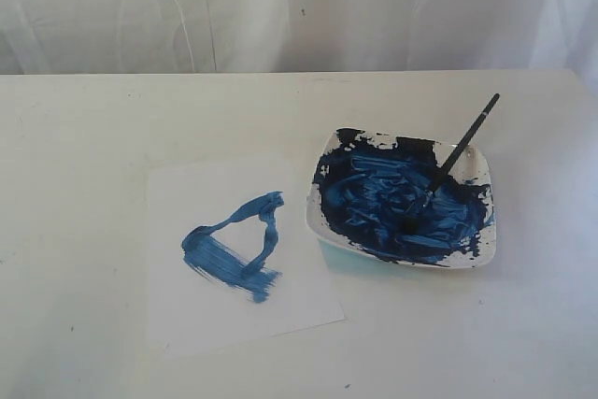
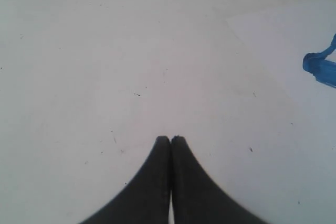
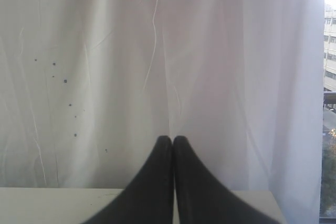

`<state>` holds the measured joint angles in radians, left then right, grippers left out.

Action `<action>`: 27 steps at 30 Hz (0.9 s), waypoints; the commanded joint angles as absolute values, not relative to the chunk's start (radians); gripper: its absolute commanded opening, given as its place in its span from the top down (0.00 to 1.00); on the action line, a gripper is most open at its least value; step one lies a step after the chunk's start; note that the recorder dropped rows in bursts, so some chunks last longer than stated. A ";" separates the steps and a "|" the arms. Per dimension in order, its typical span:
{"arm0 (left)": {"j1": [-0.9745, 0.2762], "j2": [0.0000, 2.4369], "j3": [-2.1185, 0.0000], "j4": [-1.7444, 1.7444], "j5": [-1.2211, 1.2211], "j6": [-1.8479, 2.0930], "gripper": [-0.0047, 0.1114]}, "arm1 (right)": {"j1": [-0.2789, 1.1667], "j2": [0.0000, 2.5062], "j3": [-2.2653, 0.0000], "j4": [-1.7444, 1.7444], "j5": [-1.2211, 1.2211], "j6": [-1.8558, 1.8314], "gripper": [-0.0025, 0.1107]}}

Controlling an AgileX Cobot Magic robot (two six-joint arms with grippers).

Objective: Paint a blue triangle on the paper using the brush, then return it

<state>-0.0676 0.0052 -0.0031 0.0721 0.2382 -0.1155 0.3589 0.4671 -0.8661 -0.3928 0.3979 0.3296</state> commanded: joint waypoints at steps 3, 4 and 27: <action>-0.030 0.000 0.000 0.060 0.248 -0.135 0.96 | 0.349 0.463 -0.863 -0.396 0.396 0.317 0.98; -0.019 0.000 0.000 0.060 0.248 -0.132 0.96 | 0.349 0.463 -0.863 -0.396 0.396 0.317 0.98; -0.013 0.000 0.000 0.060 0.245 -0.070 0.96 | 0.349 0.463 -0.863 -0.396 0.394 0.317 0.98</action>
<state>-0.0148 0.0052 -0.0031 0.0703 0.2382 -0.0692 0.3589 0.4671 -0.8661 -0.3928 0.3979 0.3296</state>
